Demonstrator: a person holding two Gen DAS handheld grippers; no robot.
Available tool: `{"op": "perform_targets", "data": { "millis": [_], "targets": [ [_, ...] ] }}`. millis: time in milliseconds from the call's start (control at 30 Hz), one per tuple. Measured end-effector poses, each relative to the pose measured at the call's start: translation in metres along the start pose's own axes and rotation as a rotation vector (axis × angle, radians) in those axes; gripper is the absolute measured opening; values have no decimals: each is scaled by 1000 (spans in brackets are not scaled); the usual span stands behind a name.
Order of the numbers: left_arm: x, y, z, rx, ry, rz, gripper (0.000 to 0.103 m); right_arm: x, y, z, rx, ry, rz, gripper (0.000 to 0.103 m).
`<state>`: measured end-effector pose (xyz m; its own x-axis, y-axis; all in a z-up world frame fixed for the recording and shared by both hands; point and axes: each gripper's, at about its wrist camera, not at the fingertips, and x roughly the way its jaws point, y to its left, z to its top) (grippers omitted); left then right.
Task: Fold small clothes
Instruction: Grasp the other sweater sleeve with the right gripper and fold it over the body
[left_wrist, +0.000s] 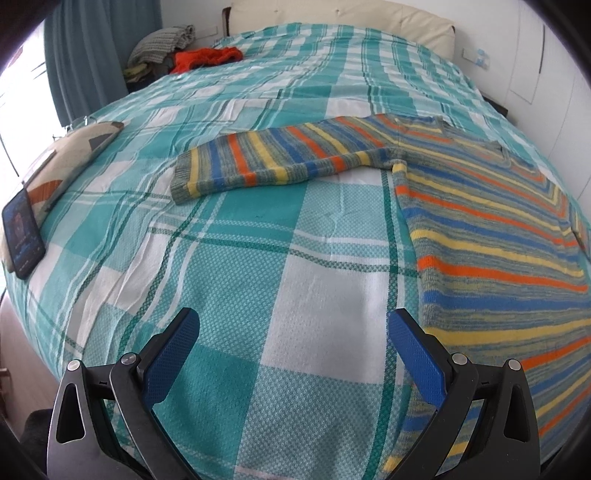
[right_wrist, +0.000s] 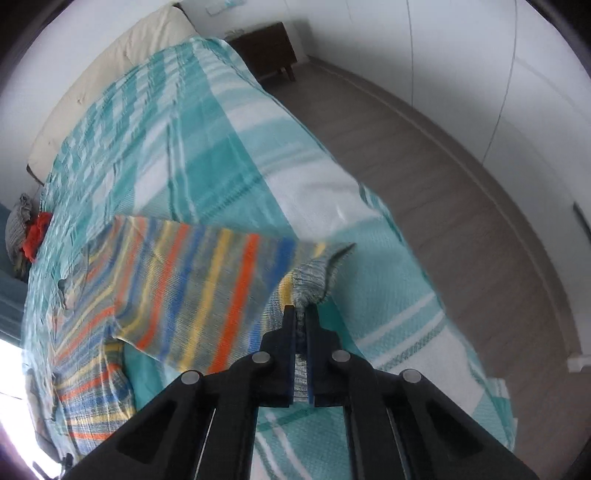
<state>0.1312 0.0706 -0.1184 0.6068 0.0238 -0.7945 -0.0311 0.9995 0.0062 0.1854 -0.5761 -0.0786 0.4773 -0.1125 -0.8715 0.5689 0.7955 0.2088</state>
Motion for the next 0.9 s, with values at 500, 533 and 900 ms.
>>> {"op": "perform_targets", "data": {
  "millis": [500, 533, 900],
  "targets": [
    [3, 14, 6, -35, 9, 3, 102, -33, 300, -19, -421, 81, 593, 55],
    [3, 17, 6, -52, 10, -5, 102, -34, 296, -15, -398, 67, 599, 55],
    [19, 16, 5, -75, 63, -2, 102, 45, 212, -15, -102, 245, 589, 55]
  ]
}}
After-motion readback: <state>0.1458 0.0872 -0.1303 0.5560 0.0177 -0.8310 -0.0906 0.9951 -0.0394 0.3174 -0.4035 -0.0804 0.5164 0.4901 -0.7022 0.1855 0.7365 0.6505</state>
